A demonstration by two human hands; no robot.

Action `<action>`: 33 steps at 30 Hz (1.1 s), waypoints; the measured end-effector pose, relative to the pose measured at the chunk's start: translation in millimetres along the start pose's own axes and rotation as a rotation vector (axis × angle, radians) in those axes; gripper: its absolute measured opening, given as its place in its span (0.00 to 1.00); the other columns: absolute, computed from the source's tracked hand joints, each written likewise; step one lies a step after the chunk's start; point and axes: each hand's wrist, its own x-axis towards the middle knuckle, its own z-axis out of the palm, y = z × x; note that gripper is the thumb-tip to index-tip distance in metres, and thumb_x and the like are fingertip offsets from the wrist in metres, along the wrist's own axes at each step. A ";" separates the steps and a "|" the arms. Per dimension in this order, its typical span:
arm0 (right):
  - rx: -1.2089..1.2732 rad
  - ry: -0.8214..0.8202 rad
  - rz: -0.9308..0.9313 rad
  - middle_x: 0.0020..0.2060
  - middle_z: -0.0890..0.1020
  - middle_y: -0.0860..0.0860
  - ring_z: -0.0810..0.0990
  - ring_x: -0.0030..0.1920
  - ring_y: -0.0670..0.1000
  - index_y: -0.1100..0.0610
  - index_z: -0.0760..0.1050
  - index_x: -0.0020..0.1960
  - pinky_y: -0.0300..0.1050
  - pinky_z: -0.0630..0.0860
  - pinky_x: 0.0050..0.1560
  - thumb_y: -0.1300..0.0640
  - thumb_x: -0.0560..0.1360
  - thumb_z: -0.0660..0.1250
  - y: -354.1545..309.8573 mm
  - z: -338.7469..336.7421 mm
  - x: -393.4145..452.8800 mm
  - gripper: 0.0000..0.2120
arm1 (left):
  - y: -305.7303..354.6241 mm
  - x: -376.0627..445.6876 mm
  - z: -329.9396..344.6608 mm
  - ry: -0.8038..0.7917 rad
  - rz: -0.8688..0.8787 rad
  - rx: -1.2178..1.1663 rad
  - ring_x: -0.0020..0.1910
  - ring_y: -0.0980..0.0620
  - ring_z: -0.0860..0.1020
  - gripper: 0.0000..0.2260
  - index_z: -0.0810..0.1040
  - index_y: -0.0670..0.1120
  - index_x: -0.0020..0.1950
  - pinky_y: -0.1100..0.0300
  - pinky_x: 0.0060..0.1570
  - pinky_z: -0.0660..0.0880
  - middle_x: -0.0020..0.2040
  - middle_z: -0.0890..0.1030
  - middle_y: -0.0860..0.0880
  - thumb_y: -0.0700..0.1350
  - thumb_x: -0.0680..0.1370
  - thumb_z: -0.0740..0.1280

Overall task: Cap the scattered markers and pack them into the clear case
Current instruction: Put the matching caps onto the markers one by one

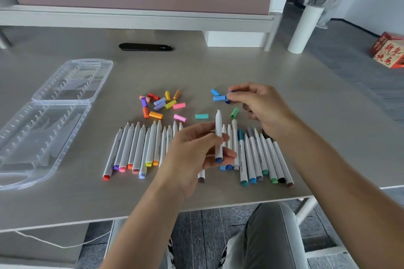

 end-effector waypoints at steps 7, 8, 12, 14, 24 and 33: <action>-0.015 -0.065 0.068 0.43 0.89 0.50 0.68 0.32 0.45 0.53 0.87 0.52 0.37 0.65 0.33 0.56 0.77 0.75 -1.8 -14.7 -21.6 0.05 | -6.3 -7.4 11.7 -0.047 0.000 0.031 0.38 0.42 0.84 0.11 0.83 0.41 0.57 0.51 0.40 0.83 0.49 0.85 0.39 0.31 0.79 0.65; -0.044 -0.069 0.049 0.42 0.89 0.49 0.69 0.33 0.45 0.52 0.87 0.52 0.36 0.66 0.33 0.56 0.77 0.75 -1.5 -15.7 -25.1 0.05 | -7.0 -8.3 12.2 -0.038 0.010 0.041 0.37 0.43 0.83 0.11 0.83 0.41 0.56 0.51 0.40 0.83 0.48 0.85 0.38 0.31 0.79 0.65; -0.022 -0.060 0.044 0.43 0.89 0.50 0.69 0.32 0.44 0.53 0.87 0.51 0.34 0.68 0.31 0.57 0.76 0.75 0.3 -17.0 -36.4 0.05 | -8.3 -13.3 15.1 -0.027 0.012 0.069 0.36 0.42 0.82 0.11 0.82 0.40 0.58 0.51 0.39 0.82 0.50 0.85 0.37 0.31 0.80 0.64; 0.058 -0.007 0.064 0.45 0.89 0.53 0.68 0.32 0.45 0.53 0.87 0.50 0.36 0.65 0.29 0.57 0.76 0.76 -1.1 -20.5 -38.3 0.04 | -8.9 -17.2 16.1 -0.036 0.015 0.074 0.36 0.43 0.81 0.11 0.82 0.39 0.58 0.52 0.38 0.83 0.49 0.85 0.38 0.31 0.80 0.64; -0.108 -0.129 0.006 0.44 0.89 0.50 0.71 0.32 0.43 0.52 0.87 0.51 0.36 0.71 0.35 0.57 0.77 0.75 -5.9 -19.1 -61.0 0.04 | -10.4 -28.7 12.1 -0.021 0.005 0.069 0.35 0.45 0.81 0.12 0.79 0.38 0.63 0.53 0.36 0.81 0.48 0.85 0.39 0.32 0.81 0.64; -0.037 -0.009 -0.061 0.33 0.85 0.43 0.76 0.29 0.38 0.53 0.87 0.51 0.42 0.70 0.43 0.58 0.76 0.75 -3.4 2.6 -82.3 0.05 | -13.5 -42.2 12.5 0.066 0.132 0.086 0.31 0.47 0.80 0.08 0.81 0.41 0.54 0.55 0.33 0.78 0.39 0.84 0.42 0.32 0.81 0.65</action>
